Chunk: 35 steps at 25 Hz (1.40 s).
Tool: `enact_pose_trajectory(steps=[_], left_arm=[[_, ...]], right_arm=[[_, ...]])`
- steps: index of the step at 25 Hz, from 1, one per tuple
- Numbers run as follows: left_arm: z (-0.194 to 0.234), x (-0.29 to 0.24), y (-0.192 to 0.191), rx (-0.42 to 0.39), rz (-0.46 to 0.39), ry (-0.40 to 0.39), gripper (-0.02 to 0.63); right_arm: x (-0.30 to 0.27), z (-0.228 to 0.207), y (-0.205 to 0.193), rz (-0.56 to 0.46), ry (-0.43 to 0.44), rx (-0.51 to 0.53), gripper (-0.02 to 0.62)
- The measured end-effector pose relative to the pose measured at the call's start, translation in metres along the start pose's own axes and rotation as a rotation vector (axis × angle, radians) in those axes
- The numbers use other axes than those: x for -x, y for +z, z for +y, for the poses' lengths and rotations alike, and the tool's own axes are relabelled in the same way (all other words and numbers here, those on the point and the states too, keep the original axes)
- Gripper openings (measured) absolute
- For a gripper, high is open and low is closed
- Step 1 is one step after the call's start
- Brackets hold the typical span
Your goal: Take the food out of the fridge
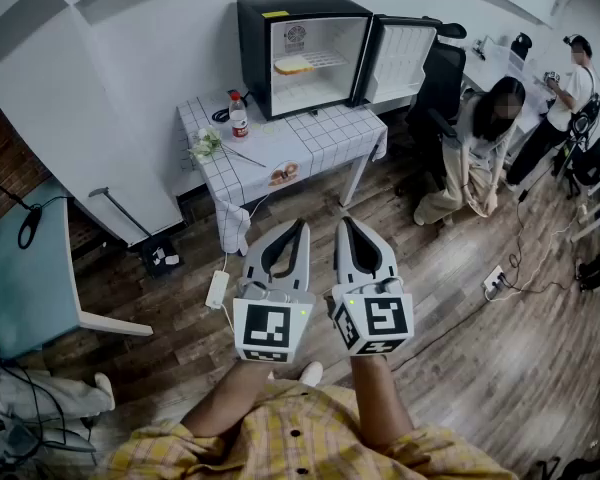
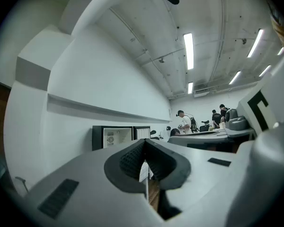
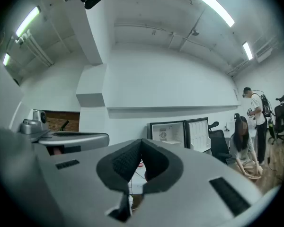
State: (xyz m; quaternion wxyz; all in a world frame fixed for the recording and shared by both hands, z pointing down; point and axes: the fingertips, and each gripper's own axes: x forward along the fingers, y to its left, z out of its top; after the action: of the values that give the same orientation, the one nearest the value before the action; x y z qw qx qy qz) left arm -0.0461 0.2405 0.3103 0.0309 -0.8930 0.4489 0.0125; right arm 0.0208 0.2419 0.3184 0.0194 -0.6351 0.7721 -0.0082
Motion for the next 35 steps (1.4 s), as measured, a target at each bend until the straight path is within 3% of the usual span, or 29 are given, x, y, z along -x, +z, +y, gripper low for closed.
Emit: enact_pose_trajectory(steps=[13, 18, 23, 35], left_arm=[[-0.018, 0.007, -0.001, -0.021, 0.017, 0.047, 0.006], [-0.035, 0.012, -0.007, 0.022, 0.029, 0.078, 0.008], [-0.046, 0.011, -0.018, 0.015, 0.04, 0.097, 0.008], [-0.041, -0.027, -0.028, 0.03, 0.018, 0.101, 0.008]], right_arm=[[0.018, -0.019, 0.002, -0.02, 0.026, -0.037, 0.006], [0.032, -0.026, -0.002, -0.008, 0.055, -0.018, 0.006], [0.041, -0.037, -0.011, 0.002, 0.072, -0.014, 0.006], [0.01, -0.059, -0.016, -0.003, 0.074, -0.015, 0.006]])
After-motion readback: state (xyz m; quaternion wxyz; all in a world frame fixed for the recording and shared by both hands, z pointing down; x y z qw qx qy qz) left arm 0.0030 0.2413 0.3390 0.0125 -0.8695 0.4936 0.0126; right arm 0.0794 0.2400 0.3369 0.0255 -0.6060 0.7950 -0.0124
